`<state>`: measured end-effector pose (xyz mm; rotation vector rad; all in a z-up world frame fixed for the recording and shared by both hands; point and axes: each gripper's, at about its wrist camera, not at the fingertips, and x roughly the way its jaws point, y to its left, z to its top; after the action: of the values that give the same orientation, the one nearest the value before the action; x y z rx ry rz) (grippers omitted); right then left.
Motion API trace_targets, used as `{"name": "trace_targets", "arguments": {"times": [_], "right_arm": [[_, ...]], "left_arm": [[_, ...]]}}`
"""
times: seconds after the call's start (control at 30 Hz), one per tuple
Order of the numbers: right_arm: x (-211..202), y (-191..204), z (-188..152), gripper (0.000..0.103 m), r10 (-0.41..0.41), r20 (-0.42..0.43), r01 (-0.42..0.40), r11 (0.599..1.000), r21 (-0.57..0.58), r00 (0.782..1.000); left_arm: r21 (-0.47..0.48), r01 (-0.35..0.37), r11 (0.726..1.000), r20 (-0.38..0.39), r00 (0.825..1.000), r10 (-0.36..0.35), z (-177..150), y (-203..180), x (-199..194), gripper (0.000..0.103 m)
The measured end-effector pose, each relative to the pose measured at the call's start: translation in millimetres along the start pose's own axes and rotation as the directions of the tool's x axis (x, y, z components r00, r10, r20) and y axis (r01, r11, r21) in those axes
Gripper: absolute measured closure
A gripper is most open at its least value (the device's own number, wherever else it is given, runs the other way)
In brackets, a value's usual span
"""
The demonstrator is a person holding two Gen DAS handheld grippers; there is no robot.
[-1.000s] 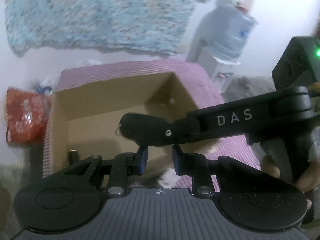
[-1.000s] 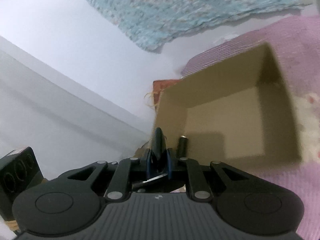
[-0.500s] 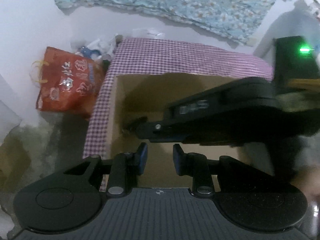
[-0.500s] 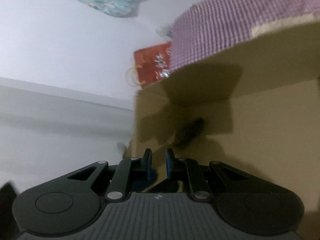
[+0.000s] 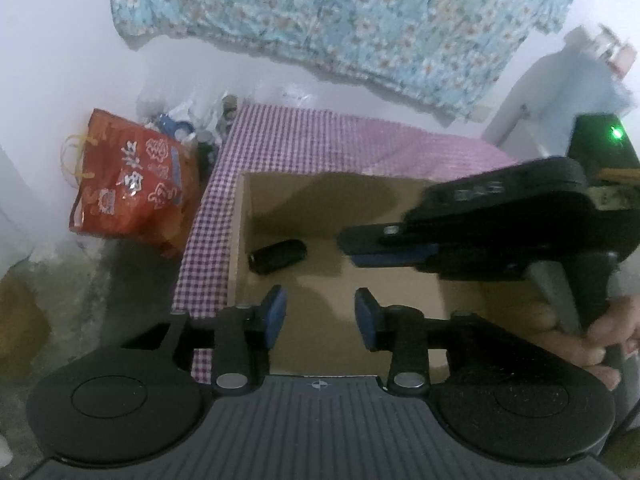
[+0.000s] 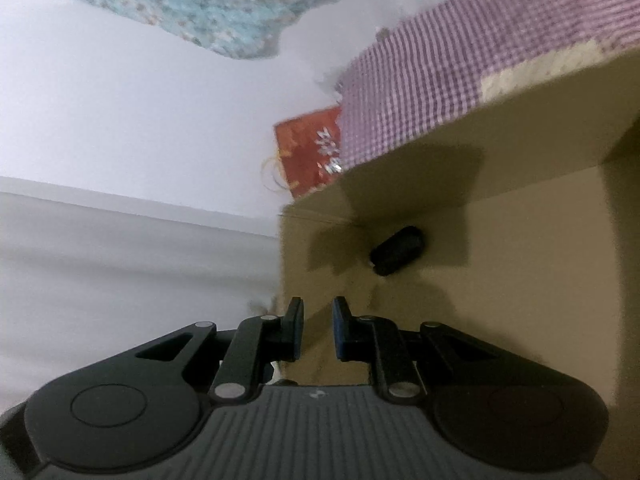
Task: Organize rigid objects
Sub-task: 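Move the right tool to the black tape roll and close on it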
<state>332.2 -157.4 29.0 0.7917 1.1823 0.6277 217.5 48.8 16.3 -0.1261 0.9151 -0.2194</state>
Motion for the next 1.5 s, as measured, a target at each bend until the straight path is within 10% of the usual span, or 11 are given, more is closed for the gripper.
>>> {"name": "trace_targets", "arguments": {"times": [0.6, 0.97, 1.5], "right_arm": [[-200, -11, -180, 0.084, 0.110, 0.283, -0.079, 0.990, -0.120, 0.953], [-149, -93, -230, 0.083, -0.202, 0.256, 0.194, 0.979, 0.059, 0.945], [-69, -99, -197, 0.083, -0.373, 0.154, 0.396, 0.903, -0.166, 0.915]], "left_arm": [[0.182, 0.109, 0.977, 0.145, 0.980, -0.136, -96, -32, -95, 0.032], [0.295, 0.215, 0.931, -0.091, 0.976, -0.197, -174, -79, -10, 0.032], [0.305, 0.225, 0.925, -0.206, 0.964, -0.166, -192, -98, 49, 0.045]]}}
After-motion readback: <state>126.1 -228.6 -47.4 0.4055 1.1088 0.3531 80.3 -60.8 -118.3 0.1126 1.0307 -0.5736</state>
